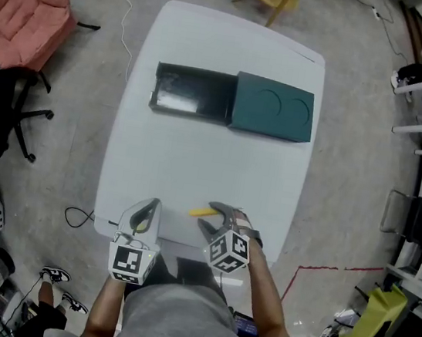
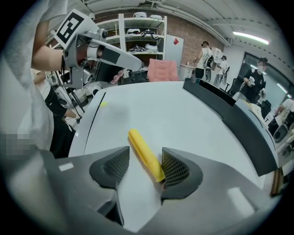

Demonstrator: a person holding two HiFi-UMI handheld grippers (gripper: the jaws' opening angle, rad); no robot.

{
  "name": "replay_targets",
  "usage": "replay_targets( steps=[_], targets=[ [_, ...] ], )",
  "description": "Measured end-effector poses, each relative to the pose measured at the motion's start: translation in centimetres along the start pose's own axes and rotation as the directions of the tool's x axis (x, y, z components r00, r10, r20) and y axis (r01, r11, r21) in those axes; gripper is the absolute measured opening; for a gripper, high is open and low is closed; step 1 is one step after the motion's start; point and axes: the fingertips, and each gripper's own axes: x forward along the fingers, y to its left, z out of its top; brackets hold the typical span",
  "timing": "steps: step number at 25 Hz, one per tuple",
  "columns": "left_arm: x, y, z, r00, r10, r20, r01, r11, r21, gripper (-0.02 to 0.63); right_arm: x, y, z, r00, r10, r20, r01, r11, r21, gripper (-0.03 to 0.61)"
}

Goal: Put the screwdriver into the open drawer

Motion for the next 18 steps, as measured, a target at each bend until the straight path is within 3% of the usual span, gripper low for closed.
replay_targets(
  steps=[6,10,18],
  targets=[
    [0.0,0.3,0.2,1.000,0.002,0.003,-0.002,1.000,-0.001,0.012,0.2,0.3,0.1,1.000,-0.007,-0.028,0.007,1.000,0.010,0.174],
    [-0.1,0.4,0.3,1.000,0.004,0.005,-0.004,1.000,0.000,0.012,0.2,-0.6,-0.1,0.996,-0.068,-0.056,0.069,0.998,0.003,0.084],
    [-0.2,0.4,0.5,1.000,0.001,0.006,-0.001,1.000,0.004,0.012,0.2,-1.1,-0.1,0.997,-0.070,-0.046,0.072,0.995,0.064,0.081]
  ],
)
